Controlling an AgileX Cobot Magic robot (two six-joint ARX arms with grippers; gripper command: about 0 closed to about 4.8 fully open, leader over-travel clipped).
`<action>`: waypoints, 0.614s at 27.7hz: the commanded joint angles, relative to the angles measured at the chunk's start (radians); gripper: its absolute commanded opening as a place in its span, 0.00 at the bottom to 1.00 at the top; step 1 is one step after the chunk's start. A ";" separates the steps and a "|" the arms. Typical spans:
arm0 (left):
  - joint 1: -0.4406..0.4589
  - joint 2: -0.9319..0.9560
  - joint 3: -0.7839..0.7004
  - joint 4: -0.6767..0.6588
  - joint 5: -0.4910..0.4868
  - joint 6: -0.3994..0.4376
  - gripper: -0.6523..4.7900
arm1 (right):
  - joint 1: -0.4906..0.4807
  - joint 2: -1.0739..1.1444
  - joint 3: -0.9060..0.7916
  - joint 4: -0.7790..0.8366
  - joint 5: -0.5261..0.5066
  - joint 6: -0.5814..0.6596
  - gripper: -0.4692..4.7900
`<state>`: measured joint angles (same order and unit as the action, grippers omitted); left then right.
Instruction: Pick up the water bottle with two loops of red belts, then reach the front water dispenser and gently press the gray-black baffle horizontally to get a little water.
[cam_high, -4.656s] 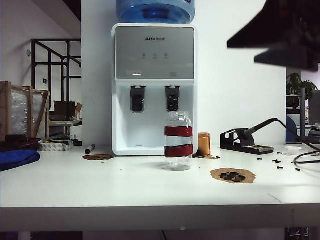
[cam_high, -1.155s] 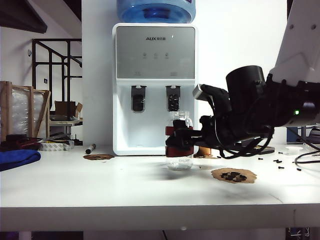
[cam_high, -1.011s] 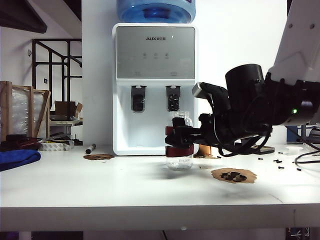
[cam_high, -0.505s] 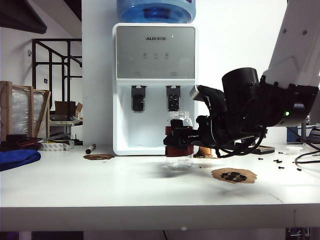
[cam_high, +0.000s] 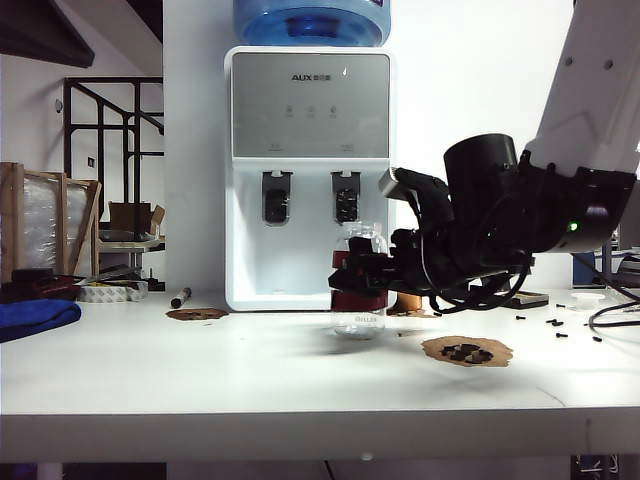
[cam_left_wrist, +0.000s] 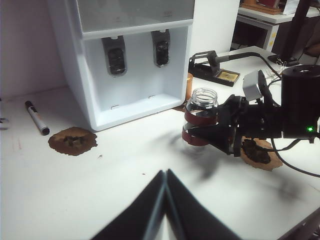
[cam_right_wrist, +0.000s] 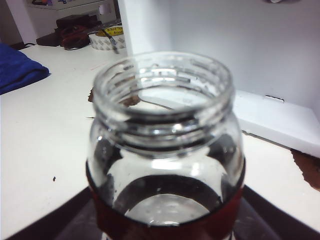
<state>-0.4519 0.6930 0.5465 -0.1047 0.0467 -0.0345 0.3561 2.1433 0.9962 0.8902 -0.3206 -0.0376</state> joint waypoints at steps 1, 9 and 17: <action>0.000 -0.001 0.003 0.007 0.002 -0.001 0.11 | -0.002 -0.005 0.006 0.013 -0.028 0.000 0.28; 0.000 -0.001 0.003 0.007 0.002 0.000 0.11 | -0.002 -0.084 0.006 0.013 -0.040 0.000 0.09; 0.000 -0.001 0.003 0.001 0.002 0.000 0.11 | 0.000 -0.134 0.053 -0.051 0.100 0.023 0.09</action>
<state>-0.4519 0.6926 0.5465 -0.1051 0.0467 -0.0345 0.3561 2.0182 1.0260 0.8658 -0.2737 -0.0280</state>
